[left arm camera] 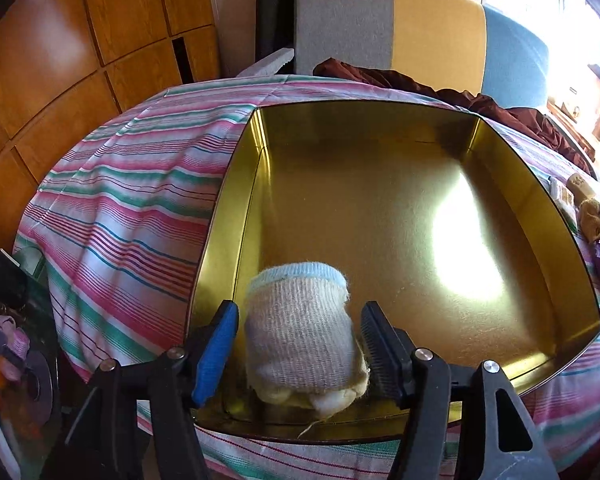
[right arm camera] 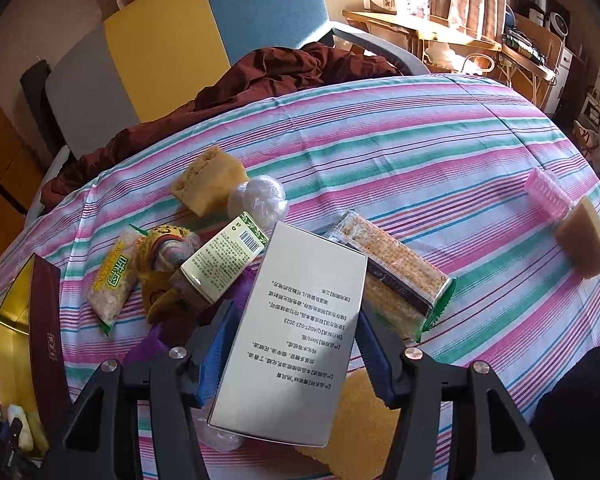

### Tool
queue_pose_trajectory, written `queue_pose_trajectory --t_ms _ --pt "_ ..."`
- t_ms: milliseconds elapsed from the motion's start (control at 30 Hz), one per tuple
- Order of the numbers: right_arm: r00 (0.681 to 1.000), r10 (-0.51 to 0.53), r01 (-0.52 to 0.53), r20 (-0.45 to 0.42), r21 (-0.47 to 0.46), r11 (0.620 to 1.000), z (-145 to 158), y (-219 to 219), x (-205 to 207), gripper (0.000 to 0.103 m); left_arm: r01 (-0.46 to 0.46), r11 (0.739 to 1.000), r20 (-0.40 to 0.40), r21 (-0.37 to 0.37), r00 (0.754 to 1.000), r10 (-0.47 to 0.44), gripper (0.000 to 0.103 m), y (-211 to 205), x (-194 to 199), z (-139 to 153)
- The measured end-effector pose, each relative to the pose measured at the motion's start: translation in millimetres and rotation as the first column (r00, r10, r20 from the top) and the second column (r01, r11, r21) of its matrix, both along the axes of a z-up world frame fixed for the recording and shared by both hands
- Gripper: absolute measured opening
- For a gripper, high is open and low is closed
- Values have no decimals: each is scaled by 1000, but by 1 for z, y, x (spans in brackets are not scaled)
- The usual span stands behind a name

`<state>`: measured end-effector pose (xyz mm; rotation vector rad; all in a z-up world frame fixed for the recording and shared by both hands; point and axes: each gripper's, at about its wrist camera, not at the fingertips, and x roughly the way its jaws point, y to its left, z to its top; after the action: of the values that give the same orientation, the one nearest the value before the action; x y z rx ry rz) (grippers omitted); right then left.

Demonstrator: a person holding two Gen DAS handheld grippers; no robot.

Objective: Organize objects
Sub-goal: 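Lower the knit roll into the gold tray and open the left gripper while the right holds the box, then carry the white box into the gold tray and open the right gripper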

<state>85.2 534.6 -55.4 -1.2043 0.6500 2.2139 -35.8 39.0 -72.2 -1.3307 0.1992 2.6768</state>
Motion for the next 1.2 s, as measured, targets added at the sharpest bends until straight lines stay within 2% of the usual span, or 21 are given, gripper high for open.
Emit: queue_pose_trajectory --t_ms 233,433,700,833,900,1000,1200 --pt "1000 1 -1 -2 2 1000 0 -1 0 59 -12 1000 -33 13 999 12 66 -2 2 10" --pt "999 -10 11 -44 31 999 10 -3 5 56 -27 999 -57 34 998 28 66 -5 6 20" --pt "995 7 5 -100 124 992 41 -19 11 52 -30 997 -89 67 995 35 70 -12 11 32" --pt "985 70 -56 -155 90 994 62 -41 0 52 -42 995 -88 89 995 49 71 -20 12 34" --pt "972 150 -136 -183 85 987 75 -65 -15 52 -48 994 -86 100 995 56 71 -24 13 35" --pt "930 299 -290 -213 73 954 88 -117 -45 52 -58 991 -98 118 993 70 75 -30 16 40" --pt "809 549 -568 -210 -39 822 77 -233 -130 52 -74 986 -122 151 988 93 75 -46 18 49"
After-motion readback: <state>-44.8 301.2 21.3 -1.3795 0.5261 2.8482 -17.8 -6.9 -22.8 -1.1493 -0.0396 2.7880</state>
